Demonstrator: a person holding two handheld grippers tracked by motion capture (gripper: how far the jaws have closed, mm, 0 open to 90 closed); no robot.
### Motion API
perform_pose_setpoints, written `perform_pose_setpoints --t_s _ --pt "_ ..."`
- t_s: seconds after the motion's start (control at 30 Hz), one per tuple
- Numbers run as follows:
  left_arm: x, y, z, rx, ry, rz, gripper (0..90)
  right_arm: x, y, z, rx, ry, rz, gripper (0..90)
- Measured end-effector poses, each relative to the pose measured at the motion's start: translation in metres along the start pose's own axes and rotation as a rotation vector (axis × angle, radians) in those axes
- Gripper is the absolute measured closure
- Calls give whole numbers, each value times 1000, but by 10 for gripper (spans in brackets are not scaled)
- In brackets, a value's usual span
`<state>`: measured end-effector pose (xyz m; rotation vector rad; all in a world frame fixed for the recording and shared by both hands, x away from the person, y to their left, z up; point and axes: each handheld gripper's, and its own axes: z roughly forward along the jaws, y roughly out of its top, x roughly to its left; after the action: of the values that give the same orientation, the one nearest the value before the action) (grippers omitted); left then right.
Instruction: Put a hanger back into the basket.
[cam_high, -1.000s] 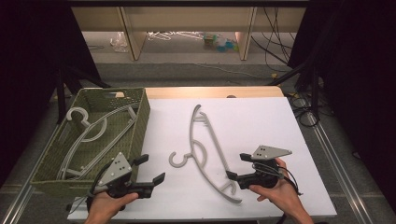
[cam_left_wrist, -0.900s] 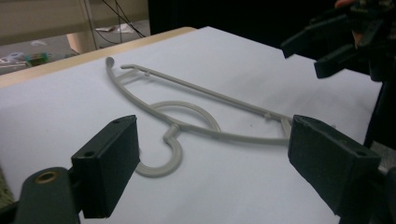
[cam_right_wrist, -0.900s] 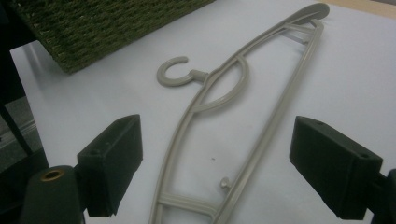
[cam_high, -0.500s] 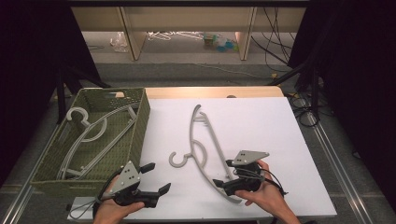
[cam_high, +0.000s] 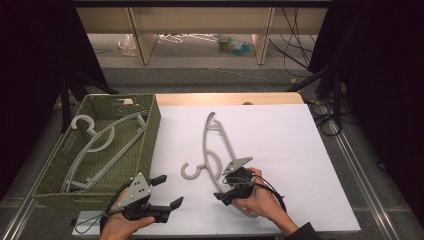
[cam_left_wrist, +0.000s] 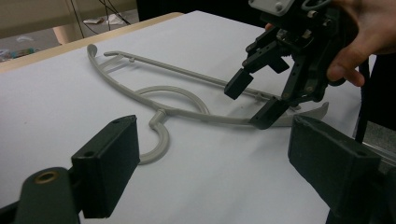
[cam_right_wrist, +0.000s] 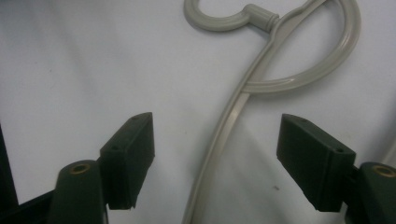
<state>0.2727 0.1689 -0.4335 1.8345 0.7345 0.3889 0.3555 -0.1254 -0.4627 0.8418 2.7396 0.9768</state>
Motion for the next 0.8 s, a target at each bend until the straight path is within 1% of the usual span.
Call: perform_pose_setpoints --t_s 0.03,0.07,0.1,0.13,0.17,0.2,0.23,0.3,0.37,0.43,0.47,0.5,0.53,0.57,0.6,0.67,0.73,0.77,0.8 --pt "0 0 0 -6 -1 -5 164 -1 4 4 16 5 11 331" --pt "0 0 0 -6 -1 -5 164 -2 5 6 18 2 2 353" --pt "0 0 0 -7 -1 0 164 -2 7 8 29 6 7 373" --pt "1 0 0 -17 -11 -4 164 -3 8 9 35 12 14 386" --pt "1 0 0 -17 -11 -4 164 -3 8 9 35 12 14 386" --pt "0 1 -1 -15 -7 -9 166 -4 10 13 55 15 26 429" --pt "0 1 -1 -18 -10 -12 166 -4 11 13 71 22 37 442" --pt "1 1 -2 -9 -3 -7 166 -6 12 16 81 26 34 480" --pt "1 1 -1 -13 -5 -12 166 -6 14 18 91 31 32 517" --pt "1 1 -1 -12 -6 -8 166 -7 15 21 104 41 37 550" --pt "1 1 -1 -12 -6 -8 165 -7 15 21 104 41 37 550" --pt "1 1 -1 -6 -3 -9 165 -7 15 23 124 39 46 555" --pt "1 1 -1 -11 -9 -11 166 -7 16 23 124 39 52 564" --pt "1 1 -1 -11 -10 -12 166 -8 17 24 138 30 65 588" --pt "1 1 -1 -11 -11 -8 166 -8 17 24 138 30 65 588" --pt "1 0 0 -11 -20 0 166 -11 20 24 150 36 92 613" --pt "1 1 0 -13 -22 0 166 -11 20 24 155 37 92 622" --pt "0 1 0 -11 -17 -3 166 -10 21 25 158 27 83 626" --pt "1 1 1 -16 -22 -3 166 -10 21 25 165 26 85 626"
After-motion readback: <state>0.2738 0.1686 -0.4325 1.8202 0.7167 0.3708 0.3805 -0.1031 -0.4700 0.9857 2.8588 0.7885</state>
